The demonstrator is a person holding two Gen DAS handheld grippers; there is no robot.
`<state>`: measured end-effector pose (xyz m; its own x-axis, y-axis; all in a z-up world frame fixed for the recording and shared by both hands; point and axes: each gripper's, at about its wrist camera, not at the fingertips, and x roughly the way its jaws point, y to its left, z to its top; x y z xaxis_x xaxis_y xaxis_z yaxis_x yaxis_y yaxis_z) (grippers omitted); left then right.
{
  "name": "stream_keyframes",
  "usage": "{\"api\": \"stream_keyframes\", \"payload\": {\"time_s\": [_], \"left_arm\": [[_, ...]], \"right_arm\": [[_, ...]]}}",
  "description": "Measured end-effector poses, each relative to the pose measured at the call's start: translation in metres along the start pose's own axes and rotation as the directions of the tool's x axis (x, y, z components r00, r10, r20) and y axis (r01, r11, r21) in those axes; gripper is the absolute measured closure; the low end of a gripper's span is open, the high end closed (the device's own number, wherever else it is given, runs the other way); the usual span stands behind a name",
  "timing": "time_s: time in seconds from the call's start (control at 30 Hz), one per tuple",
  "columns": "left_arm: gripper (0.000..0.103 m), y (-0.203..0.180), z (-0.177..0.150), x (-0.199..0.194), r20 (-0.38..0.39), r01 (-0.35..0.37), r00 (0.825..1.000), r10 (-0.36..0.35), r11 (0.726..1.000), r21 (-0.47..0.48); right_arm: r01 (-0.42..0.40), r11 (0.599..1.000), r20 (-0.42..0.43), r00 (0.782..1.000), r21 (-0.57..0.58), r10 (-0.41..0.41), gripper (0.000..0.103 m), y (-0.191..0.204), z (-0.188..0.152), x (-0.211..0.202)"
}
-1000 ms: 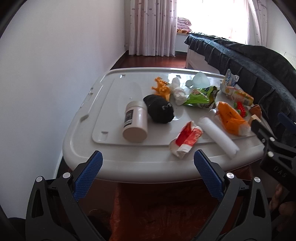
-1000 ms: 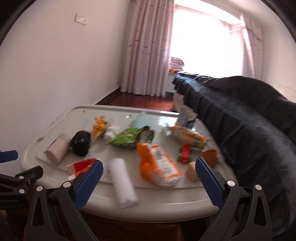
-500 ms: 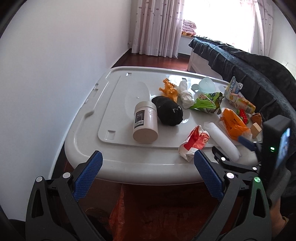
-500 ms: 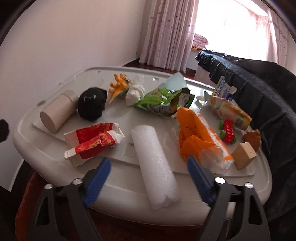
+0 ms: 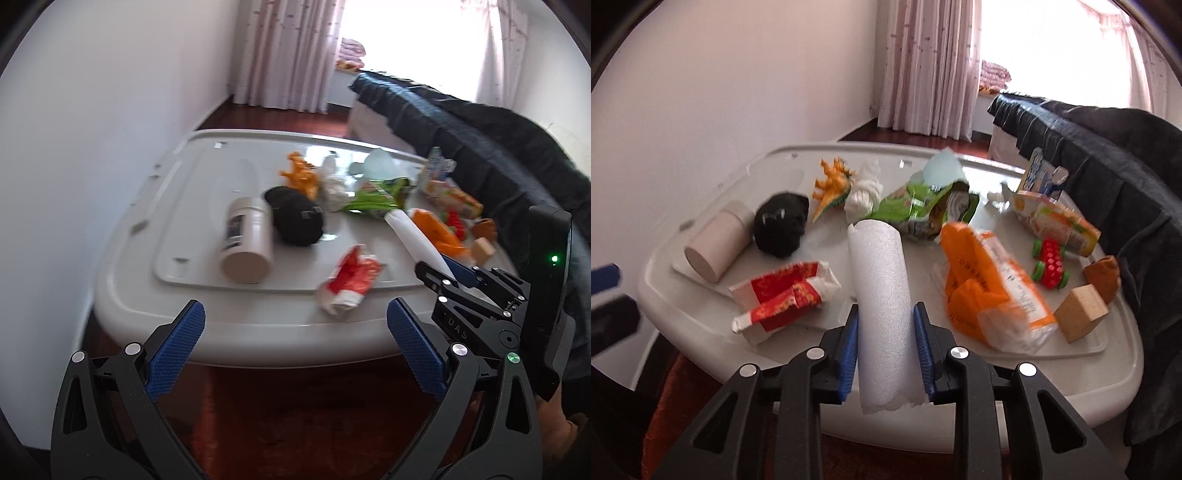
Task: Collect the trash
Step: 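Grasp the red-and-white wrapper with the left gripper while the right grasps the white foam roll, then carry wrapper and foam roll to the orange-lined bin and open both grippers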
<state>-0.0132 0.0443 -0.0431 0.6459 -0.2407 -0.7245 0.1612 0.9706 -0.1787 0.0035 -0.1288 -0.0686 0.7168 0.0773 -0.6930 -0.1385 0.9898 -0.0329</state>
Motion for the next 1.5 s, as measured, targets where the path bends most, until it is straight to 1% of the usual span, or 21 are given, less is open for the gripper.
{"api": "stream_keyframes", "payload": {"time_s": [0.07,0.1,0.17,0.33,0.43,0.47,0.5,0.57,0.6,0.63,0.7,0.73,0.8,0.83,0.97,1.1,1.17,1.3,1.4,1.5], "left_arm": [[0.007,-0.006,0.006,0.007,-0.005,0.079,0.997,-0.079,0.997,0.009],[0.007,-0.01,0.008,0.011,-0.008,0.09,0.996,-0.09,0.996,0.021],[0.007,-0.024,0.012,0.027,-0.031,0.105,0.994,-0.103,0.991,0.077],[0.007,-0.051,0.015,0.064,-0.057,0.079,0.996,-0.069,0.976,0.203],[0.009,-0.053,0.015,0.09,-0.087,0.044,0.996,-0.025,0.975,0.219],[0.011,-0.052,0.016,0.098,-0.094,0.032,0.996,-0.011,0.975,0.221],[0.015,-0.052,0.015,0.104,-0.1,0.025,0.995,-0.003,0.974,0.223],[0.035,-0.051,0.014,0.116,-0.131,0.026,0.991,0.004,0.973,0.228],[0.037,-0.05,0.013,0.12,-0.143,0.026,0.99,0.007,0.974,0.226],[0.043,-0.05,0.012,0.119,-0.119,0.013,0.993,0.015,0.972,0.236],[0.066,-0.051,0.012,0.119,-0.103,0.01,0.995,0.015,0.97,0.244],[0.075,-0.049,0.012,0.116,-0.096,0.024,0.995,-0.003,0.974,0.226],[0.076,-0.043,0.013,0.113,-0.093,0.047,0.995,-0.032,0.984,0.17],[0.076,-0.041,0.012,0.11,-0.085,0.044,0.996,-0.03,0.986,0.158],[0.077,-0.04,0.012,0.088,-0.056,0.04,0.998,-0.033,0.99,0.132],[0.077,-0.044,0.009,0.056,-0.028,0.033,0.999,-0.03,0.991,0.127],[0.076,-0.045,0.003,0.037,-0.031,0.04,0.999,-0.037,0.992,0.12],[0.076,-0.05,-0.018,0.005,-0.046,0.035,0.999,-0.028,0.988,0.151],[0.076,-0.049,-0.037,-0.009,-0.094,0.054,0.995,-0.04,0.987,0.152],[0.076,-0.049,-0.057,-0.018,-0.129,0.066,0.991,-0.046,0.986,0.152]], "right_arm": [[0.007,1.0,0.04,0.999,0.006,-0.007,0.075,-0.008,0.005,-0.016],[0.009,1.0,0.055,0.998,0.011,-0.01,0.075,-0.012,0.007,-0.023],[0.009,1.0,0.085,0.996,0.029,-0.012,0.075,-0.021,0.012,-0.037],[0.003,0.999,0.134,0.991,0.042,-0.008,0.075,-0.033,0.019,-0.056],[-0.005,0.999,0.145,0.989,0.046,-0.001,0.075,-0.035,0.019,-0.06],[-0.007,0.999,0.147,0.989,0.046,0.0,0.075,-0.037,0.02,-0.061],[-0.009,0.999,0.147,0.989,0.047,0.002,0.075,-0.037,0.02,-0.061],[-0.014,0.999,0.148,0.989,0.05,0.006,0.074,-0.038,0.021,-0.061],[-0.014,0.999,0.148,0.989,0.051,0.007,0.074,-0.038,0.02,-0.061],[-0.017,0.998,0.148,0.989,0.053,0.009,0.074,-0.039,0.021,-0.06],[-0.021,0.998,0.146,0.989,0.054,0.013,0.074,-0.039,0.02,-0.06],[-0.019,0.998,0.146,0.989,0.052,0.011,0.074,-0.039,0.02,-0.06],[-0.019,0.998,0.149,0.989,0.054,0.011,0.074,-0.038,0.021,-0.06],[-0.018,0.998,0.153,0.988,0.052,0.01,0.074,-0.037,0.021,-0.061],[-0.019,0.998,0.157,0.988,0.055,0.01,0.074,-0.036,0.021,-0.063],[-0.029,0.998,0.164,0.986,0.051,0.02,0.074,-0.034,0.021,-0.071],[-0.045,0.998,0.147,0.988,0.052,0.037,0.074,-0.031,0.017,-0.075],[-0.097,0.991,0.079,0.993,0.09,0.09,0.074,-0.025,0.001,-0.084],[-0.105,0.989,0.017,0.994,0.101,0.104,0.074,-0.016,-0.024,-0.095],[-0.1,0.986,-0.078,0.991,0.13,0.111,0.074,-0.013,-0.058,-0.103]]}}
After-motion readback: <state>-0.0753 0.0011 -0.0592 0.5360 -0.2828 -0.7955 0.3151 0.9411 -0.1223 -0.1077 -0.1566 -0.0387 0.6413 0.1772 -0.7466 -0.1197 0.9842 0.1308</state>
